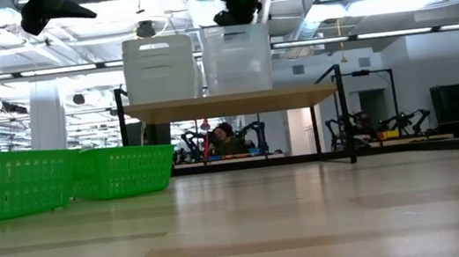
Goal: Stack baskets on shelf by color
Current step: Stack the transparent bin on the transparent bin on the shelf, then put the top green bin on the shelf
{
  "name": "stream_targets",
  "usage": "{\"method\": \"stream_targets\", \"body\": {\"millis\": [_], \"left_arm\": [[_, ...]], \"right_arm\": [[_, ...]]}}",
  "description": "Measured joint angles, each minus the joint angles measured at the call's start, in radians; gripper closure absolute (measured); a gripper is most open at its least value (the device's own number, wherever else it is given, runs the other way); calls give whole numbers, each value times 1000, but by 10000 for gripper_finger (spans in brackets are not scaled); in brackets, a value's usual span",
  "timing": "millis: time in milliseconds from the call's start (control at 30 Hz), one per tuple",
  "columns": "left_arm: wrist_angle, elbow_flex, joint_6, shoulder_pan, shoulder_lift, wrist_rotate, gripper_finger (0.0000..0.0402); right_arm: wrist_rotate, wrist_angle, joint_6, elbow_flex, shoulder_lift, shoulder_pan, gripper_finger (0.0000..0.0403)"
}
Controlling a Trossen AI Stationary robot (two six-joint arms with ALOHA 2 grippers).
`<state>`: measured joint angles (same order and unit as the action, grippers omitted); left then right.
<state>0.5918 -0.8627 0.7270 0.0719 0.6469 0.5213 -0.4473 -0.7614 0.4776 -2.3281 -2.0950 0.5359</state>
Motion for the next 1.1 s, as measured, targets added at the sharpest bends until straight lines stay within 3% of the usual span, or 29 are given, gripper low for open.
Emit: {"method": "stream_targets", "body": {"millis": [533, 733, 900, 1100], "left_arm": [[2, 0, -5, 0, 0, 9, 157], [1, 0, -7, 0, 0, 4, 157], [3, 0, 1, 0, 0, -111, 157], [64, 0, 50, 1, 15, -371, 157]], "right_arm": [[78, -74, -29, 7, -7, -12, 284], [79, -67, -32, -20, 86, -49, 285], [101, -85, -152, -22, 189, -130, 283], [351, -234, -348, -24, 283, -278, 248]]}}
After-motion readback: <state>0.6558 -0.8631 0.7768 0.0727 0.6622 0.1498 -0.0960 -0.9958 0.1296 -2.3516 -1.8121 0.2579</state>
